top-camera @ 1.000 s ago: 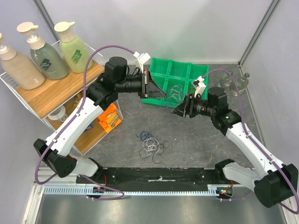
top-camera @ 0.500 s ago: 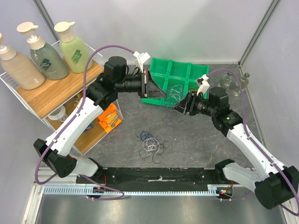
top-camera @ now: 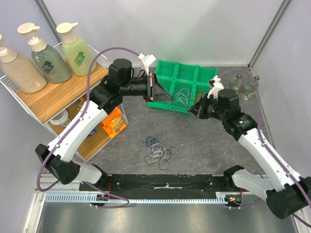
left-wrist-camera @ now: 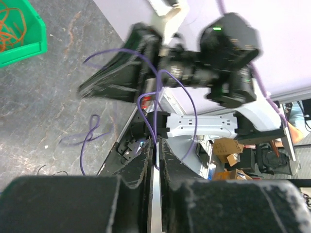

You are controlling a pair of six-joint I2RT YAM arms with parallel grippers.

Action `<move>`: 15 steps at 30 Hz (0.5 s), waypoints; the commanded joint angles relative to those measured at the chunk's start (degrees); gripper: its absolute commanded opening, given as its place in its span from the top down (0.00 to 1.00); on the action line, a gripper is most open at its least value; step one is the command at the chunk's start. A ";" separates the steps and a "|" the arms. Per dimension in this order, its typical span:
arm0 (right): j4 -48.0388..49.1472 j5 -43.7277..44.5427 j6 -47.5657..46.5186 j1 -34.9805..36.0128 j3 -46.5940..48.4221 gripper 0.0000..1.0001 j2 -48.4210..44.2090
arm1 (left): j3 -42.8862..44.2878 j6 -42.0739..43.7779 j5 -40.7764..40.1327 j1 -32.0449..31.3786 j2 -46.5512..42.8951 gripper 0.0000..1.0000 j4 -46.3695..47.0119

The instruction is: Untangle the cables

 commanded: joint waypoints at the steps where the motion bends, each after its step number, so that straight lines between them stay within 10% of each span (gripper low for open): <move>1: -16.19 18.83 -5.49 0.15 9.94 1.00 -6.04 | -0.39 0.08 -2.51 0.64 1.81 0.77 -2.27; 7: -20.43 11.65 -5.50 0.07 21.10 1.00 -4.91 | -3.46 3.51 -4.35 0.72 1.56 0.32 -1.76; 15: -23.07 10.67 -1.55 0.15 37.71 1.00 0.63 | -8.65 6.15 -2.44 0.72 -0.90 0.33 4.29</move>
